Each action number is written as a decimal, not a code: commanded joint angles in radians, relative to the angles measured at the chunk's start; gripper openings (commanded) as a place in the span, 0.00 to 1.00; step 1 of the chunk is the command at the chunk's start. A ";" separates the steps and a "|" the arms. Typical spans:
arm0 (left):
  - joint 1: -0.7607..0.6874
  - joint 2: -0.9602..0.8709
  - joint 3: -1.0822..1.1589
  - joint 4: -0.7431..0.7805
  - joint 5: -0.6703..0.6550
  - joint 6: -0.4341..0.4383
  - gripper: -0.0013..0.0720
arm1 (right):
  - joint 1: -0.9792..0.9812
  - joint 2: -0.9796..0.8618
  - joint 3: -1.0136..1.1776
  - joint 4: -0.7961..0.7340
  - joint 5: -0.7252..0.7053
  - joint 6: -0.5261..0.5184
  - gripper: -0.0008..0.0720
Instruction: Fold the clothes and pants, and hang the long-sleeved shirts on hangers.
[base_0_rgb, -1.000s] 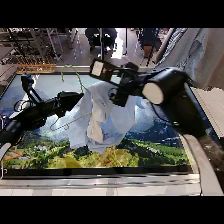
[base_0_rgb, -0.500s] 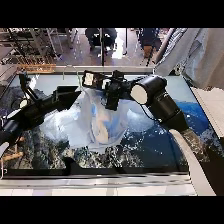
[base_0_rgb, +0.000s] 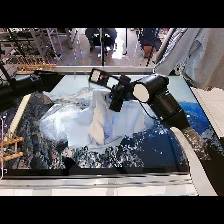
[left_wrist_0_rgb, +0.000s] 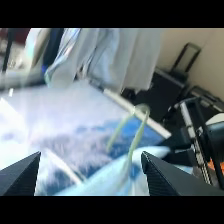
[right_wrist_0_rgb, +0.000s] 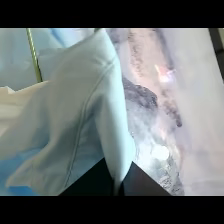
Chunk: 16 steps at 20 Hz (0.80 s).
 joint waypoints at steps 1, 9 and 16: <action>0.007 0.041 0.061 0.550 -0.137 -0.760 0.97 | -0.034 0.013 0.001 -0.058 -0.081 0.192 0.04; -0.298 -0.088 -0.076 0.557 0.071 -0.864 0.96 | -0.030 0.063 0.003 -0.054 -0.121 0.190 0.04; -0.366 -0.248 -0.075 0.325 0.116 -0.755 0.95 | -0.020 0.067 0.003 -0.042 -0.112 0.163 0.04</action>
